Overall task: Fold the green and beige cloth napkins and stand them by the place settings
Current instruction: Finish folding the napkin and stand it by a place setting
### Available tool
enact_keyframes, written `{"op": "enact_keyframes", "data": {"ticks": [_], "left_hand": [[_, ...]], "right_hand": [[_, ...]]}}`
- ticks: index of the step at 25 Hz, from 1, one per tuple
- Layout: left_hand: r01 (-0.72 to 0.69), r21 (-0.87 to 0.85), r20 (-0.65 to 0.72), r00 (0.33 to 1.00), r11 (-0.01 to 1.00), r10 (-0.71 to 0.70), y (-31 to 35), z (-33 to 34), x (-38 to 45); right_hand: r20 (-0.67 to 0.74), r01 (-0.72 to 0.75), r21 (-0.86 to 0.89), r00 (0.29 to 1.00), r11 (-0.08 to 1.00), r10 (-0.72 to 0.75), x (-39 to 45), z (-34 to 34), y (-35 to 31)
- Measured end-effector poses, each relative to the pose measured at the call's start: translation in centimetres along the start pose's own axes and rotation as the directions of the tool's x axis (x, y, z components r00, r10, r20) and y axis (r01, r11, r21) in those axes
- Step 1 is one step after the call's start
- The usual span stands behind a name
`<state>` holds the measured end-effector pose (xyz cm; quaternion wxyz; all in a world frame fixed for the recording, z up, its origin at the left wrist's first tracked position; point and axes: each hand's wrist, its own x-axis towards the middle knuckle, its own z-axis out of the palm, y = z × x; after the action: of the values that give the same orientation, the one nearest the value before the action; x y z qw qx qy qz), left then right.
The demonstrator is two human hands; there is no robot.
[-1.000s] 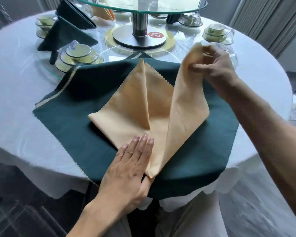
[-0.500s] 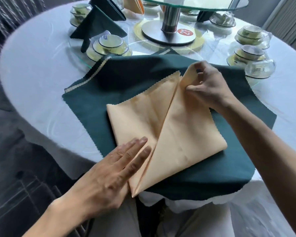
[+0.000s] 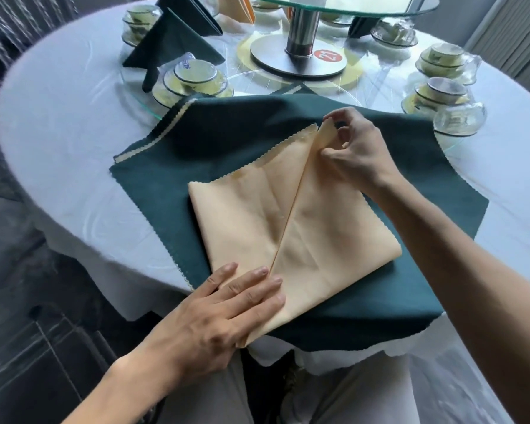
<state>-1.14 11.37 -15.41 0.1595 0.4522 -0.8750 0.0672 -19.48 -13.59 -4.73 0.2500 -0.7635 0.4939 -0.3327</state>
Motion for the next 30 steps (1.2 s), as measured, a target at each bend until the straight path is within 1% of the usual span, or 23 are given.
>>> {"op": "enact_keyframes", "data": {"ticks": [3, 4, 5, 7, 8, 9, 10, 11, 12, 13, 14, 15, 16, 18, 19, 20, 21, 22, 24, 25, 27, 29, 30], "left_hand": [[0.034, 0.007, -0.016, 0.999, 0.999, -0.034, 0.4, 0.0, 0.5], [0.061, 0.011, -0.021, 0.998, 0.998, -0.061, 0.7, 0.0, 0.8], [0.092, 0.012, -0.025, 0.995, 0.996, -0.092, 1.2, 0.1, 1.1], [0.133, 0.011, -0.024, 0.991, 0.991, -0.132, 2.1, 0.4, 1.7], [0.142, 0.007, -0.016, 0.99, 0.99, -0.141, 2.4, 0.7, 2.0], [0.147, -0.001, -0.006, 0.989, 0.989, -0.147, 2.7, 0.9, 2.1], [0.15, -0.007, 0.0, 0.989, 0.989, -0.15, 2.8, 1.0, 2.2], [0.149, -0.014, 0.003, 0.989, 0.989, -0.149, 2.9, 1.1, 2.3], [0.148, -0.021, -0.001, 0.989, 0.989, -0.148, 2.9, 1.1, 2.3], [0.151, -0.031, -0.001, 0.989, 0.988, -0.151, 3.0, 1.1, 2.4], [0.155, -0.036, 0.0, 0.988, 0.987, -0.155, 3.0, 1.0, 2.3], [0.154, -0.035, 0.006, 0.988, 0.987, -0.154, 2.9, 0.9, 2.3], [0.15, -0.031, 0.011, 0.989, 0.988, -0.15, 2.9, 0.8, 2.3], [0.151, -0.035, 0.021, 0.988, 0.988, -0.151, 2.9, 0.6, 2.3], [0.151, -0.041, 0.024, 0.988, 0.988, -0.15, 2.9, 0.5, 2.3], [0.151, -0.048, 0.025, 0.988, 0.987, -0.15, 2.9, 0.5, 2.3], [0.149, -0.06, 0.028, 0.989, 0.987, -0.147, 2.8, 0.4, 2.2], [0.147, -0.084, 0.033, 0.989, 0.986, -0.144, 2.7, 0.2, 2.3], [0.146, -0.168, 0.037, 0.989, 0.975, -0.142, 1.9, -0.1, 2.5], [0.153, -0.233, 0.032, 0.988, 0.96, -0.149, 1.4, -0.3, 2.8], [0.191, -0.337, 0.002, 0.979, 0.922, -0.202, 0.0, -0.7, 3.3], [0.231, -0.335, -0.016, 0.968, 0.914, -0.25, -1.3, -0.7, 3.6], [0.22, -0.324, 0.002, 0.973, 0.92, -0.231, -1.7, -0.8, 3.8]], "right_hand": [[-0.051, 0.021, -0.079, 0.998, 0.997, -0.025, -0.1, 0.6, -0.6], [-0.092, 0.034, -0.126, 0.995, 0.991, -0.046, -0.6, 0.6, -1.0], [-0.146, 0.056, -0.171, 0.986, 0.984, -0.081, -1.7, 0.6, -1.5], [-0.261, 0.154, -0.217, 0.942, 0.964, -0.209, -5.8, 0.5, -2.2], [-0.278, 0.218, -0.212, 0.921, 0.953, -0.272, -8.8, 0.7, -2.4], [-0.247, 0.276, -0.189, 0.916, 0.943, -0.317, -12.2, 1.0, -2.6], [-0.172, 0.321, -0.16, 0.922, 0.934, -0.346, -15.6, 1.6, -2.4], [-0.052, 0.349, -0.155, 0.931, 0.924, -0.361, -18.7, 2.3, -1.9], [0.087, 0.365, -0.207, 0.931, 0.908, -0.354, -20.9, 3.0, -1.3], [0.214, 0.387, -0.31, 0.918, 0.868, -0.333, -21.9, 3.3, -0.3], [0.312, 0.412, -0.411, 0.902, 0.813, -0.299, -21.7, 3.2, 0.9], [0.375, 0.412, -0.489, 0.895, 0.769, -0.241, -20.4, 2.6, 2.1], [0.405, 0.388, -0.545, 0.898, 0.744, -0.171, -18.8, 1.8, 3.4], [0.405, 0.3, -0.612, 0.914, 0.732, -0.035, -15.2, -0.8, 6.6], [0.38, 0.239, -0.63, 0.925, 0.739, 0.025, -13.7, -2.3, 7.9], [0.352, 0.199, -0.639, 0.935, 0.743, 0.053, -12.8, -3.5, 8.6], [0.345, 0.203, -0.638, 0.938, 0.743, 0.039, -12.7, -4.2, 8.7], [0.362, 0.265, -0.611, 0.931, 0.746, -0.034, -13.2, -4.2, 8.5], [0.444, 0.412, -0.467, 0.874, 0.782, -0.196, -15.6, -3.2, 6.8], [0.46, 0.46, -0.404, 0.849, 0.791, -0.258, -16.7, -2.7, 6.3], [0.427, 0.475, -0.363, 0.849, 0.801, -0.31, -18.1, -2.0, 5.9], [0.365, 0.4, -0.37, 0.892, 0.838, -0.265, -18.0, -1.1, 5.5], [0.334, 0.384, -0.39, 0.906, 0.837, -0.26, -17.5, 0.0, 5.3]]}}
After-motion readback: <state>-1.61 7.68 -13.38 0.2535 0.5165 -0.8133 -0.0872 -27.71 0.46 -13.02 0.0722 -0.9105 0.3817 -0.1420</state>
